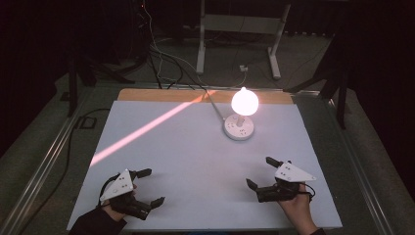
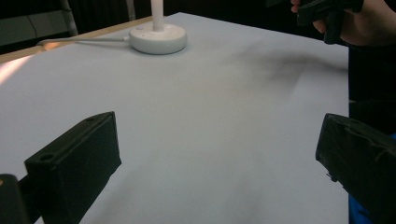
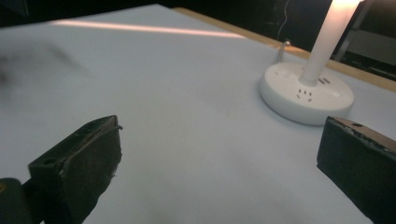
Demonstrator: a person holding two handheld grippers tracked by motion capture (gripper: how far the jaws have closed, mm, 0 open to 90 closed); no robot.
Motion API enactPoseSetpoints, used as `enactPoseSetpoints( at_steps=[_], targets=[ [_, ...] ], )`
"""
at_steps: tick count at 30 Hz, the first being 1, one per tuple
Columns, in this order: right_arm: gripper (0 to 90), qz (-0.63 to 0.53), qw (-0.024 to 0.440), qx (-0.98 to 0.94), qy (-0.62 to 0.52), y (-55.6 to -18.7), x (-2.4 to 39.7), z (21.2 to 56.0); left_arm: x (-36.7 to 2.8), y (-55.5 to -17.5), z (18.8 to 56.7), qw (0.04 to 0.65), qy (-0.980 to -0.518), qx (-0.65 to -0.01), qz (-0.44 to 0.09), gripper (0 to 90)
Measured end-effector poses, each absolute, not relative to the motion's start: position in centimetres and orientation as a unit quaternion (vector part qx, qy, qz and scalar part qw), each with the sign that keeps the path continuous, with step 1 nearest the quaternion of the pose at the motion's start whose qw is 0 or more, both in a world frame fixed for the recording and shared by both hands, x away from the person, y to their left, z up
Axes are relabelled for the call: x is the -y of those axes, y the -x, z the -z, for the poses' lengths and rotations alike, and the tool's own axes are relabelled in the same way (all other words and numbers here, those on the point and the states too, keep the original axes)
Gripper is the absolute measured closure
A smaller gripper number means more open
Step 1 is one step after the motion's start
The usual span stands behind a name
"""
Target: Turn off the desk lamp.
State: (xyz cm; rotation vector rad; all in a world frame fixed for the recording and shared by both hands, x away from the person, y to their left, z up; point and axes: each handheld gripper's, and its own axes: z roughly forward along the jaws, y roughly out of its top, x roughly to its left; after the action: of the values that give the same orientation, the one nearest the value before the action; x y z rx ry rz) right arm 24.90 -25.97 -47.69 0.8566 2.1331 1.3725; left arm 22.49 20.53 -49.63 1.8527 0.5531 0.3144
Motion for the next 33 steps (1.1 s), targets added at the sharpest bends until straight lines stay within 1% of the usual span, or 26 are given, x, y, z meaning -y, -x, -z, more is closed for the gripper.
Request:
enactPoseSetpoints(
  at_steps=[4,13,16,22,27,29,33],
  targets=[
    [0.0,-0.502,0.224,-0.774,-0.315,-25.0,25.8,47.3,-20.5,-22.4,49.6,0.558,-0.785,-0.233,-0.135,0.4],
    [0.0,-0.51,0.231,-0.767,-0.314,-25.3,25.6,46.2,-20.5,-22.4,49.6,0.561,-0.783,-0.233,-0.134,0.5],
    [0.0,-0.52,0.217,-0.762,-0.32,-25.6,25.7,45.7,-20.5,-22.4,49.6,0.561,-0.784,-0.231,-0.134,0.4],
    [0.0,-0.516,0.214,-0.764,-0.321,-26.1,25.7,45.5,-20.5,-22.4,49.6,0.561,-0.783,-0.232,-0.133,0.5],
    [0.0,-0.52,0.213,-0.764,-0.317,-26.7,25.7,44.9,-20.5,-22.4,49.5,0.561,-0.783,-0.232,-0.135,0.4],
    [0.0,-0.525,0.204,-0.763,-0.317,-27.0,25.8,44.7,-20.4,-22.3,49.5,0.562,-0.782,-0.231,-0.135,0.4],
    [0.0,-0.529,0.209,-0.759,-0.316,-27.8,25.9,44.4,-20.5,-22.3,49.5,0.562,-0.782,-0.233,-0.135,0.4]
  ],
)
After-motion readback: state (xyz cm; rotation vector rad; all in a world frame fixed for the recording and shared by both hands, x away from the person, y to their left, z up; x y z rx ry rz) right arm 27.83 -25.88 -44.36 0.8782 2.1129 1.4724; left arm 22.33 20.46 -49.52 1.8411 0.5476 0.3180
